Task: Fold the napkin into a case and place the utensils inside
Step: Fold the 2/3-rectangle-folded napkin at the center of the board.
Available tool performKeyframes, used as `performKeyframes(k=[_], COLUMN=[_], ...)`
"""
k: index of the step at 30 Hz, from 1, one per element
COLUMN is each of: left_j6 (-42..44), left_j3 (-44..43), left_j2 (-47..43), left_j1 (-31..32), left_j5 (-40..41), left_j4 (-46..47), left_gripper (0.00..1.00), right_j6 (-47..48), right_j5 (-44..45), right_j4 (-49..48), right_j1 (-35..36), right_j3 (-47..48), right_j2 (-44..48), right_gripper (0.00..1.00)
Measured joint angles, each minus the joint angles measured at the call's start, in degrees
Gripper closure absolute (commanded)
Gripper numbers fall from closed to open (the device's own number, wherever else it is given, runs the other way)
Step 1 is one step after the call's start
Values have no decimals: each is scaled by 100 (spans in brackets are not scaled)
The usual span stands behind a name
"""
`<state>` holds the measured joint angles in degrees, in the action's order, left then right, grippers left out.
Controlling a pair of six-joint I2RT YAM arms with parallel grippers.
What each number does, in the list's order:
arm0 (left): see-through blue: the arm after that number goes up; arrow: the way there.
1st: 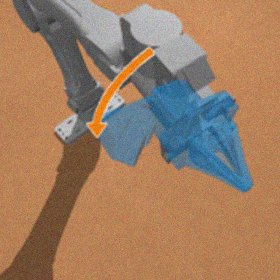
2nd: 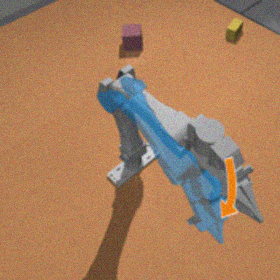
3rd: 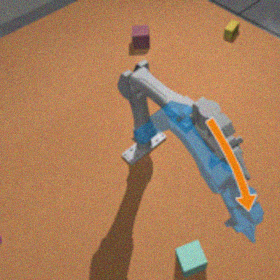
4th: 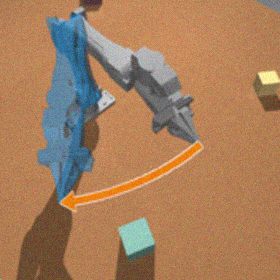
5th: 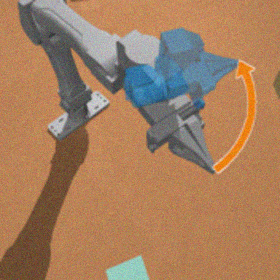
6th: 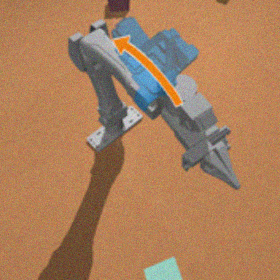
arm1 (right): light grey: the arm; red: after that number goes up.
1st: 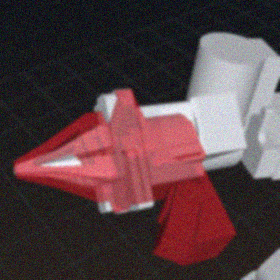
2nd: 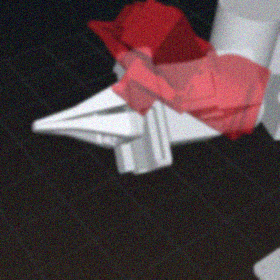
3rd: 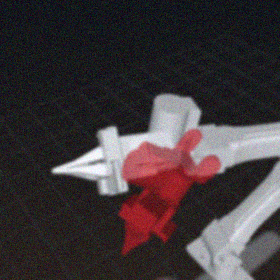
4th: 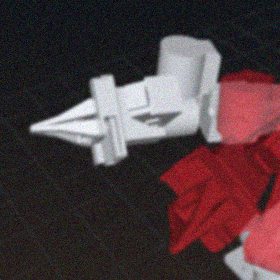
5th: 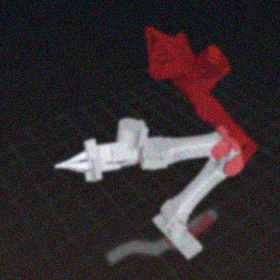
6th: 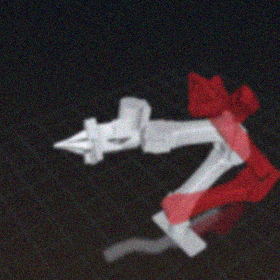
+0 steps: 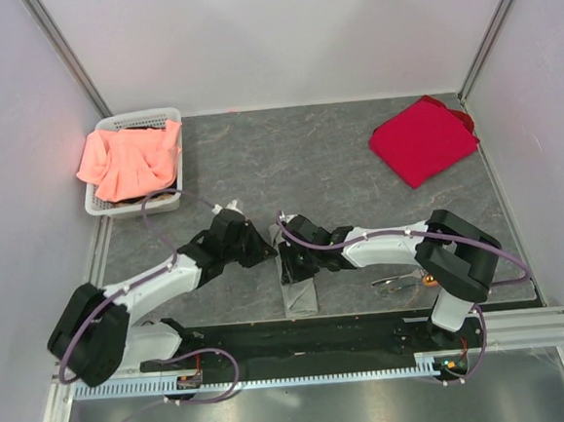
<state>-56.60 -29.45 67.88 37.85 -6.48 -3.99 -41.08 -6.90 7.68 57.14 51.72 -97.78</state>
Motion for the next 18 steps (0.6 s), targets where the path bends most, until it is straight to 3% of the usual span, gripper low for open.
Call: performKeyframes(k=[10,14,18], left_j6=[498,612,667], left_j3=[-887,-957,-973], left_j2=[2065,2302,2398], left_j1=[-208,-313,-339], left_j5=[-181,-361,-420], left_j4=[560,702,866], left_gripper=[93,94,94], right_j6=[144,214,236], right_j5=[31,116,92], right_j4=[52,313,634], right_j1=[0,13,55], right_j3=[-61,-96,-243], right_j2=[122,361,949], right_gripper=[62,56,60])
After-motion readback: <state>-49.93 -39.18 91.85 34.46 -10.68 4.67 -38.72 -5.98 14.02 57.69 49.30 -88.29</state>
